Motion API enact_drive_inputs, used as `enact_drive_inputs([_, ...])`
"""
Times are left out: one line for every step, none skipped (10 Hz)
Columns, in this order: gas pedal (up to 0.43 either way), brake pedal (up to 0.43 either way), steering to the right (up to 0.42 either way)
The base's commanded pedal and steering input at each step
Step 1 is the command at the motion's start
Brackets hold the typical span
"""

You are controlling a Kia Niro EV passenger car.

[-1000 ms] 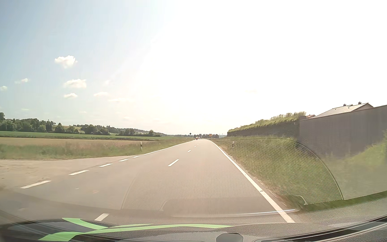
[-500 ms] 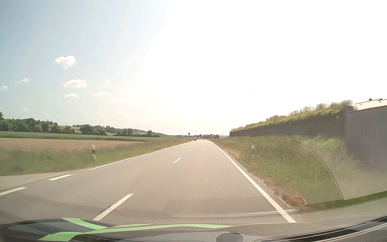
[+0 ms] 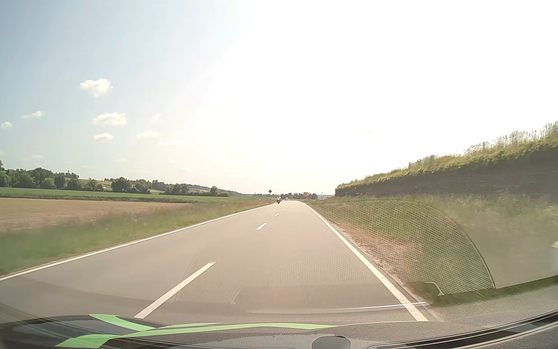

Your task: Follow the waypoints while adhering to traffic rules and regulations

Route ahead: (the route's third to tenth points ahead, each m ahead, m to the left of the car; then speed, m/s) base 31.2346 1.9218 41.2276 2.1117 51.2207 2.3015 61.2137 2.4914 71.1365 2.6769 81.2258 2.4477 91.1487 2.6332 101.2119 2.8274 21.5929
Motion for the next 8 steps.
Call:
enact_drive_inputs([0.177,0.000,-0.001])
enact_drive_inputs([0.177,0.000,-0.001])
enact_drive_inputs([0.169,0.000,-0.001])
enact_drive_inputs([0.169,0.000,-0.001])
enact_drive_inputs([0.169,0.000,-0.001])
enact_drive_inputs([0.169,0.000,-0.002])
enact_drive_inputs([0.169,0.000,-0.001])
enact_drive_inputs([0.169,0.000,-0.001])
